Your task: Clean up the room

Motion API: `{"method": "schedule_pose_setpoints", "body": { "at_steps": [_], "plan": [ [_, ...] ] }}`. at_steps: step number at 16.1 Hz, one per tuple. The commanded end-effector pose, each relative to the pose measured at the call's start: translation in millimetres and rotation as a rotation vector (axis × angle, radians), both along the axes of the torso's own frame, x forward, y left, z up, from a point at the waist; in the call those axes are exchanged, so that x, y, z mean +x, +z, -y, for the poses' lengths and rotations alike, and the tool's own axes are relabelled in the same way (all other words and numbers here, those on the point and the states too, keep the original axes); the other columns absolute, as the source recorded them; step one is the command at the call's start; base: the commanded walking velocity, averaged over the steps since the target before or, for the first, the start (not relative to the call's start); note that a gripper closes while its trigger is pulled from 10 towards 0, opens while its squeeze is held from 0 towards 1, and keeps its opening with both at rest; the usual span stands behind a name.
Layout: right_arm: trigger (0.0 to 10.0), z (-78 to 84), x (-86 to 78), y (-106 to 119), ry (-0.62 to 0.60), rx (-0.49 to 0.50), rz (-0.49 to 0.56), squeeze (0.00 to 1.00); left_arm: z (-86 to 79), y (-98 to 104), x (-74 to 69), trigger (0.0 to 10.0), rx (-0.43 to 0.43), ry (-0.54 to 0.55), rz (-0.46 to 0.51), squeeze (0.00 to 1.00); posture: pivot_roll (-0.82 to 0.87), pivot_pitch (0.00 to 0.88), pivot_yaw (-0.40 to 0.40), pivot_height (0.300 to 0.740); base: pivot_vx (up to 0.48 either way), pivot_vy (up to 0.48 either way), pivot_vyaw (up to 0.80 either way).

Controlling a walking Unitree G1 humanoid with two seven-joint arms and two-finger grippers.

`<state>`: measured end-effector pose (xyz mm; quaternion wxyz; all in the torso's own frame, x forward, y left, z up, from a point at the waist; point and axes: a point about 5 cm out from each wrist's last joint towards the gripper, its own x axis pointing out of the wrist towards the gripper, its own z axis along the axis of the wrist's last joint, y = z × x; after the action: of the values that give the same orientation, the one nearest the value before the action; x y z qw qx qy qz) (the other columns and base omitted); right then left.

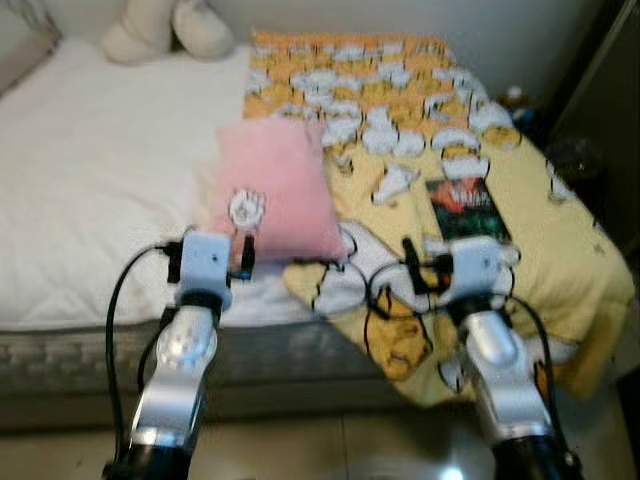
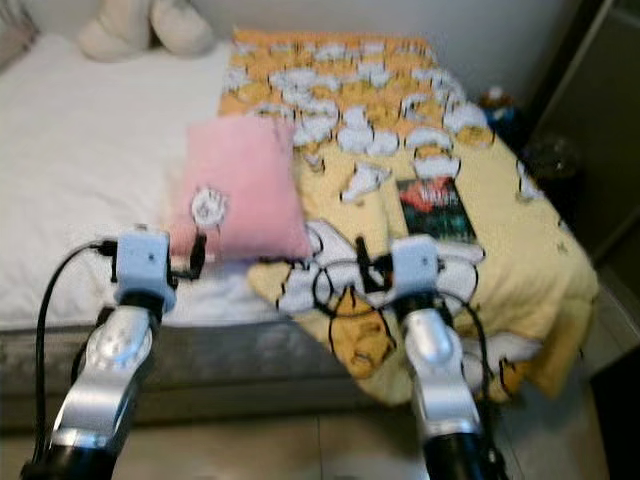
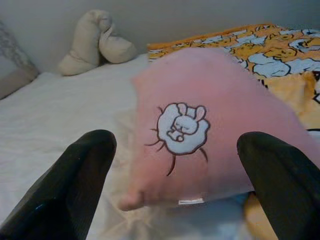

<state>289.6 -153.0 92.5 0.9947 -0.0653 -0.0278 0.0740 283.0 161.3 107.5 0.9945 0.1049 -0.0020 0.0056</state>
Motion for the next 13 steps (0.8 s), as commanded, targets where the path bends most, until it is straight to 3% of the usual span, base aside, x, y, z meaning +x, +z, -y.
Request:
{"method": "schedule_pose_setpoints", "body": {
  "at_steps": [1, 9, 13],
  "plan": [
    [10.0, -4.4, 3.0, 4.2, 0.012, 0.004, 0.025, 0.00, -3.2, 12.6, 5.1, 10.0, -0.001, -0.002, 0.051, 0.00, -0.07, 0.000, 0.012, 0.740, 0.480, 0.000, 0.00],
    [10.0, -5.6, 5.9, 4.1, 0.017, 0.016, 0.025, 0.00, -7.2, 18.4, 9.2, 10.0, -0.017, 0.022, 0.076, 0.00, -0.07, 0.000, 0.019, 0.740, 0.465, 0.000, 0.00],
    [10.0, -5.0, 7.4, 4.7, 0.018, 0.029, 0.020, 0.00, -7.3, 20.6, 7.2, 10.0, -0.061, 0.017, 0.080, 0.00, -0.07, 0.000, 0.017, 0.740, 0.086, 0.439, 0.00]
  ]
}}
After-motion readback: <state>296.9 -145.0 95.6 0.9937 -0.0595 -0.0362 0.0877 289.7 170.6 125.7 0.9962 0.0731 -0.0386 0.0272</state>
